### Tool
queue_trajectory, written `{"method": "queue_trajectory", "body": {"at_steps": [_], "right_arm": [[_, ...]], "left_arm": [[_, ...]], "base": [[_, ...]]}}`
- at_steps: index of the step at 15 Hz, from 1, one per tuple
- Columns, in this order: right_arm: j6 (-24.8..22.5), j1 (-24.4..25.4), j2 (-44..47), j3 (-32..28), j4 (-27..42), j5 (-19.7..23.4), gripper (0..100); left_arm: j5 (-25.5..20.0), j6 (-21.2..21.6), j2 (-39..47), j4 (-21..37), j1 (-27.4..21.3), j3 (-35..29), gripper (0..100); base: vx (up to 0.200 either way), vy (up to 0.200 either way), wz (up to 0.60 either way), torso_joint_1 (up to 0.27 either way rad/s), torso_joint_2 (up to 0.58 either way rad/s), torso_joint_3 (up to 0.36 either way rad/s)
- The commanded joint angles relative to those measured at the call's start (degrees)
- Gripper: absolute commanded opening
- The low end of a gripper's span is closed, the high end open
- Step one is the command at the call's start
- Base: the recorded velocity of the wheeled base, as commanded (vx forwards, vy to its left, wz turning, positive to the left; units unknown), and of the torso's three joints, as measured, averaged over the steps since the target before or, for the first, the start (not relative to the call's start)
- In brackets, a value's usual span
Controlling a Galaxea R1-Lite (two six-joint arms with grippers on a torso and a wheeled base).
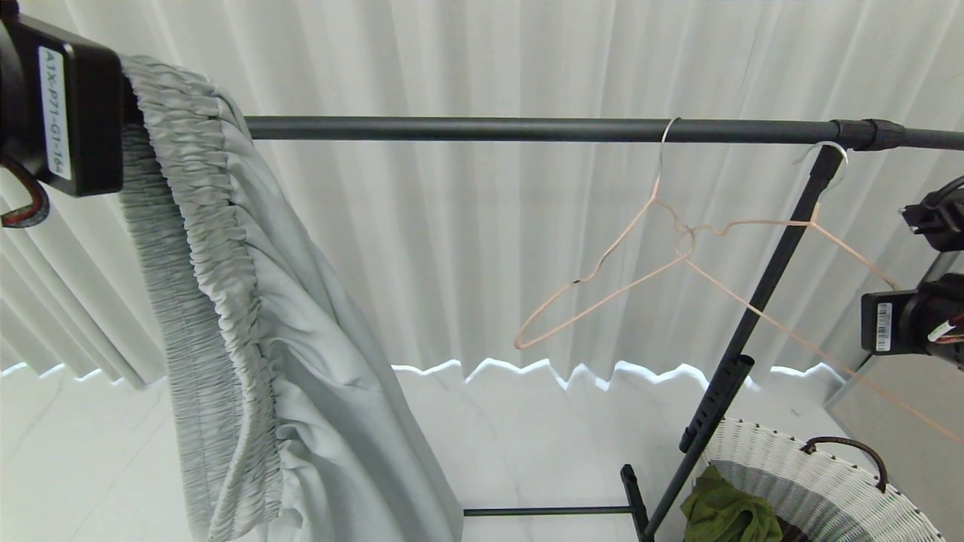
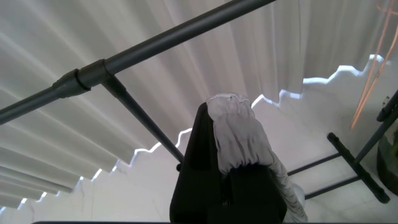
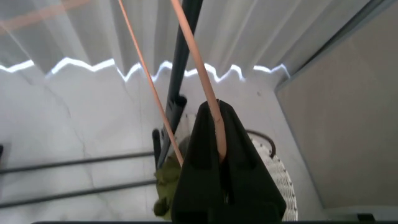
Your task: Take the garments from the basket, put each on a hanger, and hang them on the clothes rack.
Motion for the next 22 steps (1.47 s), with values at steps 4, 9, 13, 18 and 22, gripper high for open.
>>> {"method": "queue_trajectory", "body": {"at_steps": [4,9,13,18,22], "right_arm": [[0.2,0.0,2.6,3.5,-4.3,0.0,0],[1.2,-0.1,0.3,9.7,-4.3,-0.9,0],[0.9,-0.1,-5.7,11.4,-3.8,-1.2,0],[-2.2,0.0,-13.4,12.6,-1.3,-1.5,0],[-2.5,0.9,-16.4,13.2,-1.2,-1.5,0]], "left_arm": [[0.0,0.1,-0.4,0.0,0.0,0.0,0],[0.0,0.1,-0.4,0.0,0.1,0.4,0],[0.4,0.2,-0.4,0.0,0.2,2.5,0],[1.4,0.0,-0.4,0.0,0.2,4.3,0],[1.4,0.1,-0.3,0.0,0.2,5.3,0]], "base": [[0.000,0.000,0.00,0.000,0.00,0.000],[0.000,0.000,0.00,0.000,0.00,0.000],[0.000,0.000,0.00,0.000,0.00,0.000],[-0.200,0.000,0.00,0.002,0.00,-0.002],[-0.200,0.000,0.00,-0.005,0.00,0.005]]}}
